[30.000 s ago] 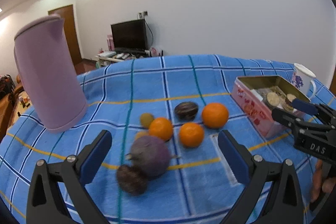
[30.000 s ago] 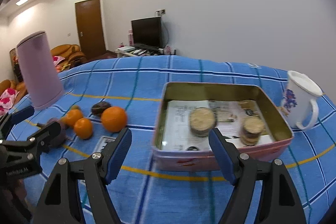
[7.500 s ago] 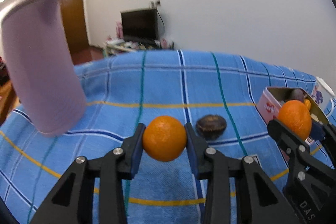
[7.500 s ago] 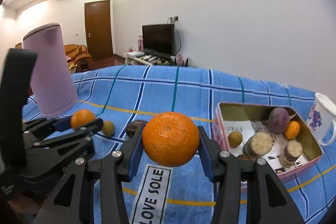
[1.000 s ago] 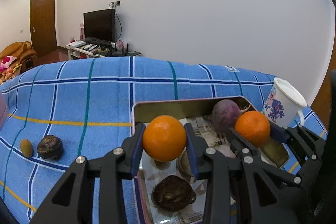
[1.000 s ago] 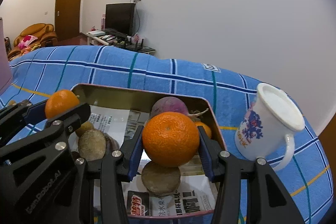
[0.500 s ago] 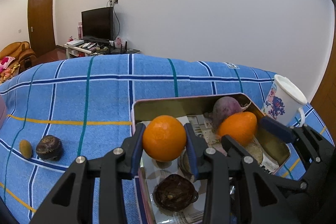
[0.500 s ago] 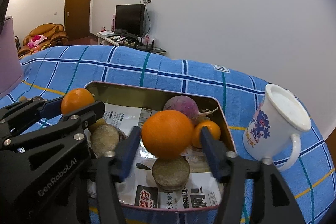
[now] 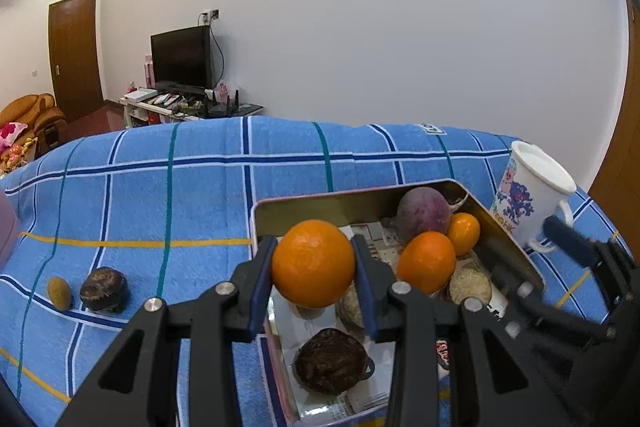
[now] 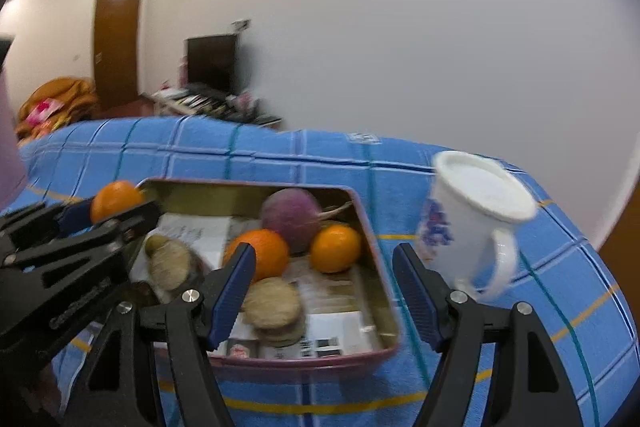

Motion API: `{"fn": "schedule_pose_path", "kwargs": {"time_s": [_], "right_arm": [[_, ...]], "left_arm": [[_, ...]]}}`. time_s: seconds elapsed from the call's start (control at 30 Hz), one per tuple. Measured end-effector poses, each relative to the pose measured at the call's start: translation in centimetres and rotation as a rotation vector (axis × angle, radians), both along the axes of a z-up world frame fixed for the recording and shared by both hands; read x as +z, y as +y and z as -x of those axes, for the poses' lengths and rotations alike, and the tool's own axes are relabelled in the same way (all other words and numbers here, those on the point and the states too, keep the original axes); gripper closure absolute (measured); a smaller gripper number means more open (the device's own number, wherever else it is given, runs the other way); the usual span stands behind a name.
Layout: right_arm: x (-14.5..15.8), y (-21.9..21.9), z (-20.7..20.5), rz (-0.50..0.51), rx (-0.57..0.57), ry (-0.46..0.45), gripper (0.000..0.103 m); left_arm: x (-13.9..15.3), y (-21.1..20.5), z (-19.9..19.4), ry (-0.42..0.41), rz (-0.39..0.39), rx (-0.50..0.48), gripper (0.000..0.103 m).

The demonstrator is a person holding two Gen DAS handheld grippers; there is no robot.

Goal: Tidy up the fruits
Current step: 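Lower both oranges into the tin and open both tools, then withdraw both tools from the tin toward the remaining loose fruits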

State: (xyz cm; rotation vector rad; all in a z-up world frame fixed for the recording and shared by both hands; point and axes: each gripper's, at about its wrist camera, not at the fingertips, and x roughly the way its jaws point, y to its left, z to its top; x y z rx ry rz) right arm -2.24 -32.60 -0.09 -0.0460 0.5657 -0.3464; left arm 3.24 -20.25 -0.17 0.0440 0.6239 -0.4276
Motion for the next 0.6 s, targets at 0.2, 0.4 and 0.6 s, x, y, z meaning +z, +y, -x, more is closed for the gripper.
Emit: {"fn": "schedule_pose_path", "kwargs": {"time_s": [0.2,0.4,0.6], "right_arm": [[1.1,-1.2,1.2,-0.028,-0.095,-0.106,0.031],[1.8,-1.9,2.3,-0.105,-0.074,-0.199,0.020],[2.0,-1.3,2.6,-0.102,-0.050,-0.253,0.018]], "left_arm": [[0.0,-0.1,0.6,-0.026,-0.018,0.003,0.061],[1.1,0.0,2.8,-0.156,-0.055,0.037,0.001],[1.3,1.0,3.6,-0.179,-0.055,0.047,0.000]]}}
